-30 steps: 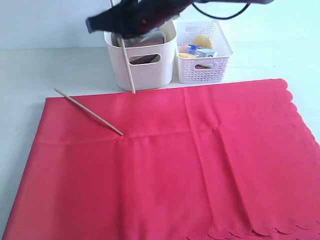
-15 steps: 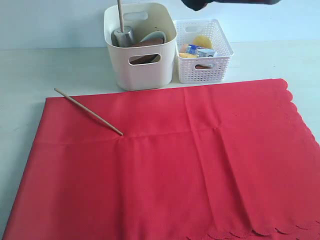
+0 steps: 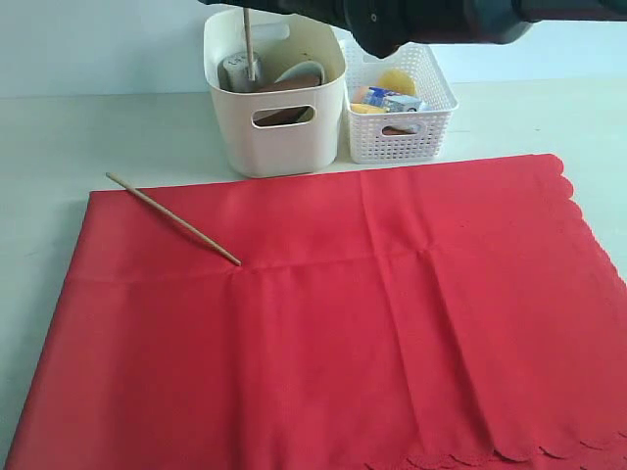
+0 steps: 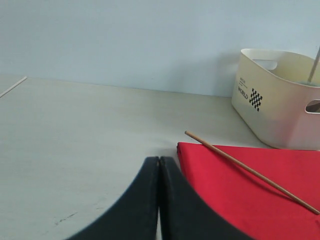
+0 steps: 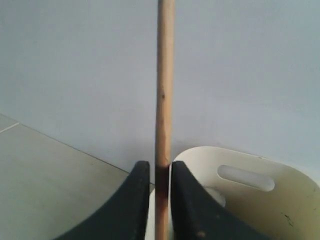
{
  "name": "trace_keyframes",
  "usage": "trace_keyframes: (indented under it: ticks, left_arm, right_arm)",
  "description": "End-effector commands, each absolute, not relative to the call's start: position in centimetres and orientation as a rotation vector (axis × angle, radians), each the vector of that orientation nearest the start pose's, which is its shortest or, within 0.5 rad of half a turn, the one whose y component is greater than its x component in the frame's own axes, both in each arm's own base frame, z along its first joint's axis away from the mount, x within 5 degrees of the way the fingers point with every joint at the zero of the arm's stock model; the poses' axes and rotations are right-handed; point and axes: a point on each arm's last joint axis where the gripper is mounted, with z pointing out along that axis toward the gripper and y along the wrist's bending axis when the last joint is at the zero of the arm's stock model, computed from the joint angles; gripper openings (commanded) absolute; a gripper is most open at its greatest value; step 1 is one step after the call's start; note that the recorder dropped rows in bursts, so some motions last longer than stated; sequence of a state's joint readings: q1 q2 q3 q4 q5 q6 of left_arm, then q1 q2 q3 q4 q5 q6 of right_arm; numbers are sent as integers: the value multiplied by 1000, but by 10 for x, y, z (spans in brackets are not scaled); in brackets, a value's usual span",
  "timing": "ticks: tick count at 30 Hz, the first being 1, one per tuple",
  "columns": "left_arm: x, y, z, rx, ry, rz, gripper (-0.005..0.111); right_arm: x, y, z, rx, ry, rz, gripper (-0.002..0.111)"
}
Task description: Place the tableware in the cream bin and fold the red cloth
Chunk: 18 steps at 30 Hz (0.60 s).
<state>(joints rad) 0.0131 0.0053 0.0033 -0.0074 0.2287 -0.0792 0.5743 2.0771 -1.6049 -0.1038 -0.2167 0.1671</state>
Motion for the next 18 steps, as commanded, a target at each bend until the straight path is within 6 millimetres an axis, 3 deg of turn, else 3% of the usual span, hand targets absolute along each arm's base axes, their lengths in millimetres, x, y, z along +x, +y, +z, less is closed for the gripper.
trace_keyframes:
  ticks: [1, 4, 6, 9, 18]
  left_arm:
    - [56, 0, 194, -82, 1699, -66, 2]
    - [56, 0, 194, -82, 1699, -66, 2]
    - [56, 0, 194, -82, 1699, -66, 2]
    - [56, 0, 194, -82, 1699, -66, 2]
    - [56, 0, 194, -82, 1699, -66, 2]
  right_arm:
    - [421, 272, 267, -465, 1685, 478, 46]
    - [420, 272, 269, -425, 1700, 512, 66]
    - [418, 270, 273, -370, 1732, 555, 72]
    - [412, 265, 286, -295, 1794, 600, 74]
    - [390, 250, 318, -311, 1940, 525, 73]
